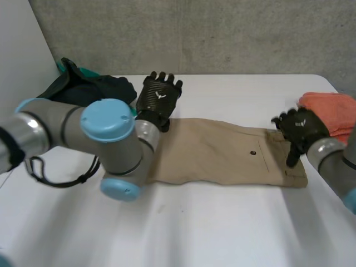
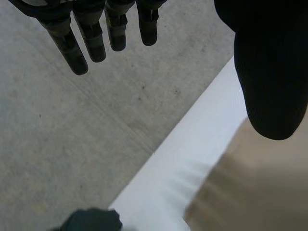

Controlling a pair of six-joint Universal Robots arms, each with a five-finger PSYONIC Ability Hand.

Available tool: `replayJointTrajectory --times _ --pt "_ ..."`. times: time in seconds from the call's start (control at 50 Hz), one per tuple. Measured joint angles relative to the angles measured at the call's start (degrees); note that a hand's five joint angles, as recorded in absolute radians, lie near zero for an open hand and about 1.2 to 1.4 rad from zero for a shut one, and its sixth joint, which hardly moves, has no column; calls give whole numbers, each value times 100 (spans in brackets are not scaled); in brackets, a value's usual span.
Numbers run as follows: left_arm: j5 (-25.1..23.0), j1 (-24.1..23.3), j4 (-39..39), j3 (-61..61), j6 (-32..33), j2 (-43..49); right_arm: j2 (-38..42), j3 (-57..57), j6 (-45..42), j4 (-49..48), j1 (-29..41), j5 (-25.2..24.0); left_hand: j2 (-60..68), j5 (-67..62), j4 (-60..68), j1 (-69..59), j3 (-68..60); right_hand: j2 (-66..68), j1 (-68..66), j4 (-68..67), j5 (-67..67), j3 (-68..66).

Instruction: Fold the laundry.

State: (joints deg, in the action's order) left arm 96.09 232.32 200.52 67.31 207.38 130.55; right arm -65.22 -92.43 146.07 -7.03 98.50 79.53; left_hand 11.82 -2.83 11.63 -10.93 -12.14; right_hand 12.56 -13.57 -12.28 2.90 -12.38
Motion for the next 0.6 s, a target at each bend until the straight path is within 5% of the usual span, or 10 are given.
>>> replayJointTrajectory --times 0.2,0.26,0.3,0.46,0.6 --pt "-28 27 11 1406 -495 -792 -93 -675 232 172 -447 -545 0 0 2 0 0 1149 -1026 -1191 1168 -1182" --pt "-19 5 13 1581 -533 -869 106 -627 199 33 -539 -532 0 0 6 0 0 4610 -3854 -4514 4313 -4529" --pt "-12 -3 14 1642 -538 -922 212 -569 145 -66 -630 -471 0 0 6 0 0 5373 -4366 -5373 5025 -5361" --pt "-7 -6 14 1898 -539 -1386 -187 -578 -571 -705 -940 -19 0 0 6 0 0 5462 -4746 -5627 5255 -5518" --pt "-8 37 13 2306 -740 -1980 -576 -541 -2065 -944 -669 209 0 0 6 0 0 5490 -4836 -5630 5347 -5518"
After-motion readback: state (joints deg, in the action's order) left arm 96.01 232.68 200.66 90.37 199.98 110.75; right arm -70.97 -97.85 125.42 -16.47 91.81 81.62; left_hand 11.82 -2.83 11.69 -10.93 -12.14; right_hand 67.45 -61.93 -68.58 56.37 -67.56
